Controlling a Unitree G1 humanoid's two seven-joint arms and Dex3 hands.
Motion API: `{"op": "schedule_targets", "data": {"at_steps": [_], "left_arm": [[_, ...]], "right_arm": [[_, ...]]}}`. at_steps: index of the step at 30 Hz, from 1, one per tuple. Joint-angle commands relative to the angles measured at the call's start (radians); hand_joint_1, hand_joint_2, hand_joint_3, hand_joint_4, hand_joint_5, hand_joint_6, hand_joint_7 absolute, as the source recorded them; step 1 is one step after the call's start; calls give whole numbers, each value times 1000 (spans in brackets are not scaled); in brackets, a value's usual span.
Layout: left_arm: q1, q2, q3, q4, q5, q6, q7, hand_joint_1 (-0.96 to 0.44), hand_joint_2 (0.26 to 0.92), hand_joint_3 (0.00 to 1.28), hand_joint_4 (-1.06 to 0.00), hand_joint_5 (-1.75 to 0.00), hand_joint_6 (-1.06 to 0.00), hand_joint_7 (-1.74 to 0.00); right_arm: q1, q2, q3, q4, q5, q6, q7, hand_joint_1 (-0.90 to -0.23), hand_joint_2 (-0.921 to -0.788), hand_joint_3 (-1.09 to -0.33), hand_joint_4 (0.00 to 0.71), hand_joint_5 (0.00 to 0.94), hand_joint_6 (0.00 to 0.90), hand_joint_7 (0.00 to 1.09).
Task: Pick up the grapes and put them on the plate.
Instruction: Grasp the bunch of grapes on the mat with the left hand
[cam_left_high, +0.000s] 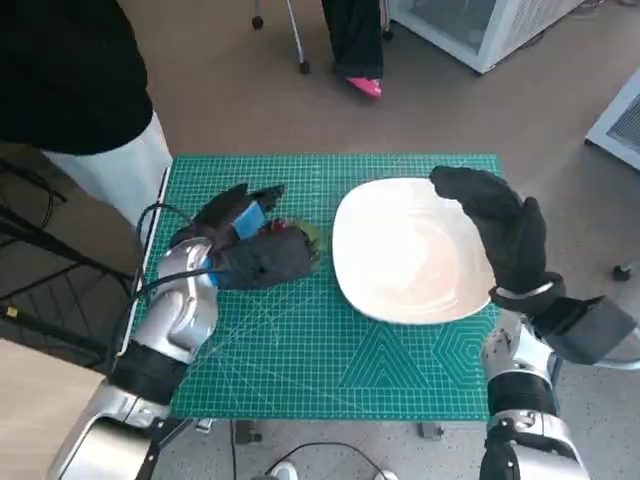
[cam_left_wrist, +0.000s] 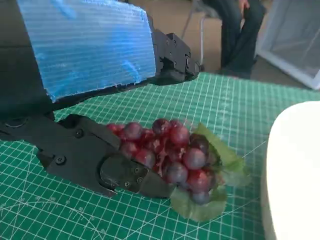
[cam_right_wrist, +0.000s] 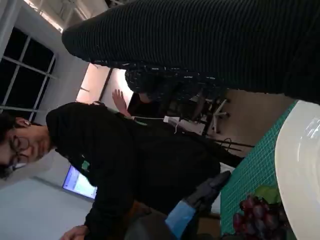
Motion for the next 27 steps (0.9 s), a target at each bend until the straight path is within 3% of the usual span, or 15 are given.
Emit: {"op": "schedule_targets", "data": {"at_steps": [1, 27], "left_arm": [[-57, -7, -15, 91, -14, -21, 25, -426, 790, 0, -77, 0, -246, 0], [-240, -118, -115, 581, -32, -163, 170, -424, 789, 0, -76, -1, -261, -5]], "right_arm": [[-2, -2, 1, 1, -10, 6, -3, -436, -921, -547, 246, 0, 237, 5], [8, -10, 2, -1, -15, 1, 0, -447, -921, -547, 244, 0, 236, 3]]}}
